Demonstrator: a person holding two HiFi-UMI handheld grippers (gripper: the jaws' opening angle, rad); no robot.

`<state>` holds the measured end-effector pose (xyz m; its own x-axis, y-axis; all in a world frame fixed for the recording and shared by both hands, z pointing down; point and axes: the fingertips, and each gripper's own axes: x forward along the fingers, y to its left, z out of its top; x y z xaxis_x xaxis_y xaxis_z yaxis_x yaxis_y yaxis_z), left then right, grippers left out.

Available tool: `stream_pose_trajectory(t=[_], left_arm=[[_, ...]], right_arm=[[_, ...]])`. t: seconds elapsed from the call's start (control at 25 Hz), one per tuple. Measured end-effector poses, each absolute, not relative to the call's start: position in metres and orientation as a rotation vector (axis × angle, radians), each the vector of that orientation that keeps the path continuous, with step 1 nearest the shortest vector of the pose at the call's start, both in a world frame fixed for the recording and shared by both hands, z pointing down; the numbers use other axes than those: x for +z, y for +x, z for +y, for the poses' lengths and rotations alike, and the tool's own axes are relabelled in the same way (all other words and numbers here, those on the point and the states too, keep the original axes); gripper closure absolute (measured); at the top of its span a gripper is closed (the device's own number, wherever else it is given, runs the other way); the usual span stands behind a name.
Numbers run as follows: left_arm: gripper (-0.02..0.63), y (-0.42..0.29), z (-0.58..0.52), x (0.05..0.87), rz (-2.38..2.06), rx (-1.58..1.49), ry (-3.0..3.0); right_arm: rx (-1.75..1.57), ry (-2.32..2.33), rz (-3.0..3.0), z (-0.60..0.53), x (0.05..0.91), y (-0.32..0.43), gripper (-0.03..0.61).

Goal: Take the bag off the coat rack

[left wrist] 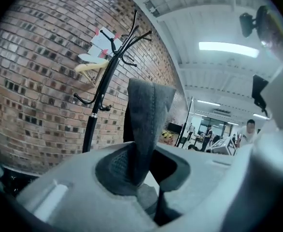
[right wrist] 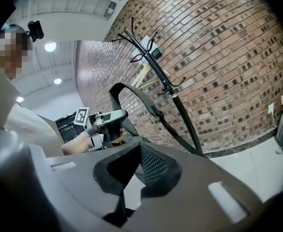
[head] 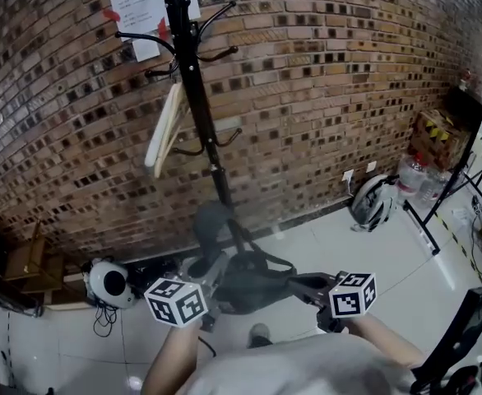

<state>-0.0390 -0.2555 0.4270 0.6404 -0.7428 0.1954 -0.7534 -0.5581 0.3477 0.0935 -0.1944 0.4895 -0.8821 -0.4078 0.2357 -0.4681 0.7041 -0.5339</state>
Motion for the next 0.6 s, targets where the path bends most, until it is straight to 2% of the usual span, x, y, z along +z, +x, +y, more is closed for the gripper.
stream_pose_trajectory(t=[0.6], left_arm=[[0.565,-0.011,-0.037,0.444,-1.103,0.131,2.411]], right_arm=[[0.893,0.732,-2.898,-0.051,0.464,0.100,0.580]])
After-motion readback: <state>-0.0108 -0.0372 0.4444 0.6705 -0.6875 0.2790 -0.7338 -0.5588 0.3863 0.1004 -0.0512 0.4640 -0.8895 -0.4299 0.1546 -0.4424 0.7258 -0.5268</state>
